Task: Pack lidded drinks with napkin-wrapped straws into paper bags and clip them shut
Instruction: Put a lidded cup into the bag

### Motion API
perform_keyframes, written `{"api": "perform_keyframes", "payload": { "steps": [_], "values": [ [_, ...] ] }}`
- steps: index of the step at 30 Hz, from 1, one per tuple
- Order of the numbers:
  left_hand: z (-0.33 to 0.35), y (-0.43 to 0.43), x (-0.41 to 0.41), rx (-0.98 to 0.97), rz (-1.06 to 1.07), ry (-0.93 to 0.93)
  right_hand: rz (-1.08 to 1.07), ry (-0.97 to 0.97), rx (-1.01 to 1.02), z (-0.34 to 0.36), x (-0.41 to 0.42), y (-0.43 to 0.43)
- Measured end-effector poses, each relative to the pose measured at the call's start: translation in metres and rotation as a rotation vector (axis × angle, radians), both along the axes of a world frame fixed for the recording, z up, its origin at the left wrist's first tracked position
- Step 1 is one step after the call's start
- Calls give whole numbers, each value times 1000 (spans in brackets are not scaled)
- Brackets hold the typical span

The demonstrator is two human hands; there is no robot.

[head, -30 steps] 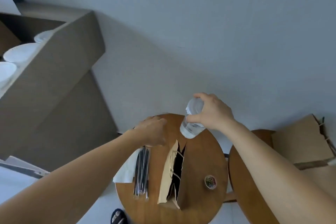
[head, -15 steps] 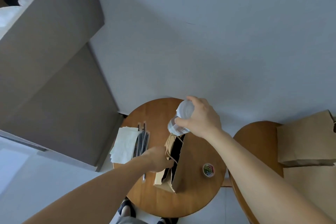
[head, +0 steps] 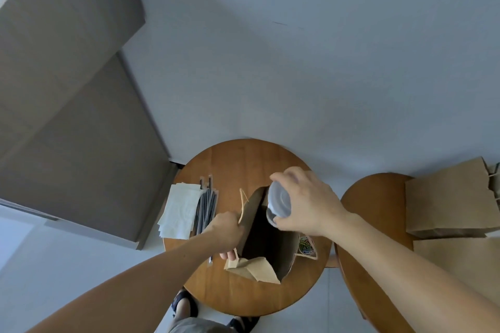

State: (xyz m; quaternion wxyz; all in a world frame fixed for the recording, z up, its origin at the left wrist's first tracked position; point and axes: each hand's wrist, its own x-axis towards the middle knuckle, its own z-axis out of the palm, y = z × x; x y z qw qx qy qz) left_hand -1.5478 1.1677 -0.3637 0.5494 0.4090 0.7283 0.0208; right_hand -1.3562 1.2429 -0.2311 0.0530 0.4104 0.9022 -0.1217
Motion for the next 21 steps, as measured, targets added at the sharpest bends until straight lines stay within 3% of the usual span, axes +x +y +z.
{"api": "perform_keyframes", "payload": {
  "steps": [4, 6, 13, 16, 21],
  "values": [
    [20, -9, 10, 53, -13, -49, 320, -196, 86, -16, -19, -18],
    [23, -13, 9, 89, 17, -76, 359, -257, 37, -30, -22, -25],
    [5, -34, -3, 52, 96, -83, -196, -319, -335, -82, -26, -34],
    [2, -42, -6, 56, 114, -79, -378, -290, -394, -103, -31, -33],
    [10, -45, -4, 95, 39, -54, -282, -319, -369, -142, -54, -44]
  ]
}}
